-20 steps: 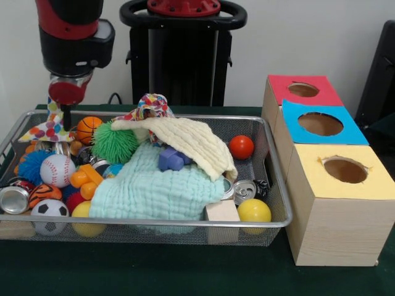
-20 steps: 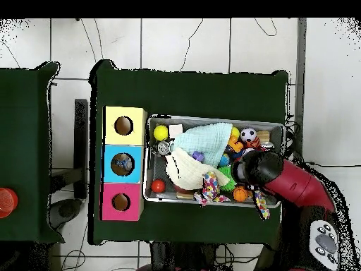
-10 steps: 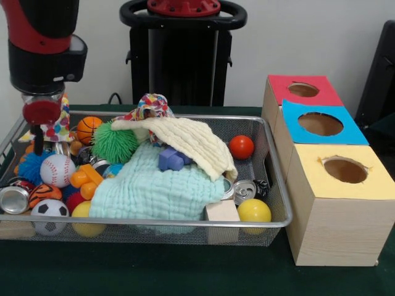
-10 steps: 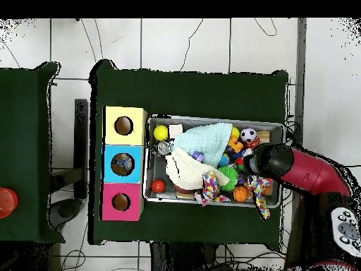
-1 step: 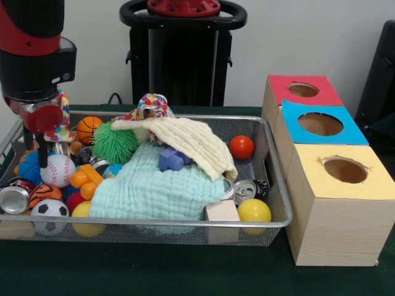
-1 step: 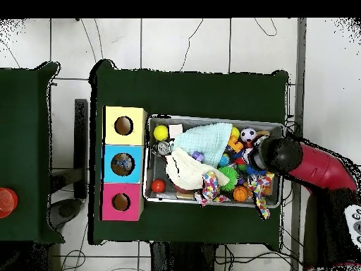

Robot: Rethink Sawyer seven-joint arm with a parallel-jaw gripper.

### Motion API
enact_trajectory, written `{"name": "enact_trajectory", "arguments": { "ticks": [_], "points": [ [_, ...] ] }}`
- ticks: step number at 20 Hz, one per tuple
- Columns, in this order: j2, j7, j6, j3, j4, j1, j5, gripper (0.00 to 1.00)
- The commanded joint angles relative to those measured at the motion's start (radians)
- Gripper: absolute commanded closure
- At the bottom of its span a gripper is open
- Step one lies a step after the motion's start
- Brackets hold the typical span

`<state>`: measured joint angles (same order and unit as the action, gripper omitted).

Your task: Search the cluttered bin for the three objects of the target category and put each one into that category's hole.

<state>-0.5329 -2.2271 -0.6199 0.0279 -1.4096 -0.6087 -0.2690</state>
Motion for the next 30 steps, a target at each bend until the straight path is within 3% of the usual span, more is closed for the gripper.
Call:
{"name": "enact_trajectory", "arguments": {
  "ticks": [1,4,9,15,16,18,21,23,26,30],
  "points": [
    [-0.006,0.186,0.035,0.149,-0.042,0.006,-0.065,0.0],
    [-0.006,0.245,0.006,0.164,-0.04,-0.004,-0.092,0.0],
    [-0.015,0.225,-0.023,0.121,-0.048,0.016,-0.137,0.0],
    [0.005,0.279,-0.001,0.113,-0.021,0.019,-0.254,0.0],
    [-0.014,0.256,-0.056,0.096,-0.039,0.032,-0.245,0.0],
    [-0.035,0.267,-0.087,0.103,-0.069,0.028,-0.252,0.0],
    [-0.006,0.297,-0.066,0.13,-0.071,0.003,-0.279,0.0],
    [-0.003,0.401,-0.064,0.164,-0.078,-0.021,-0.324,0.0],
    [0.009,0.446,-0.048,0.194,-0.096,-0.051,-0.353,0.0],
    [0.034,0.436,-0.08,0.211,-0.08,-0.056,-0.36,0.0]
  ]
}}
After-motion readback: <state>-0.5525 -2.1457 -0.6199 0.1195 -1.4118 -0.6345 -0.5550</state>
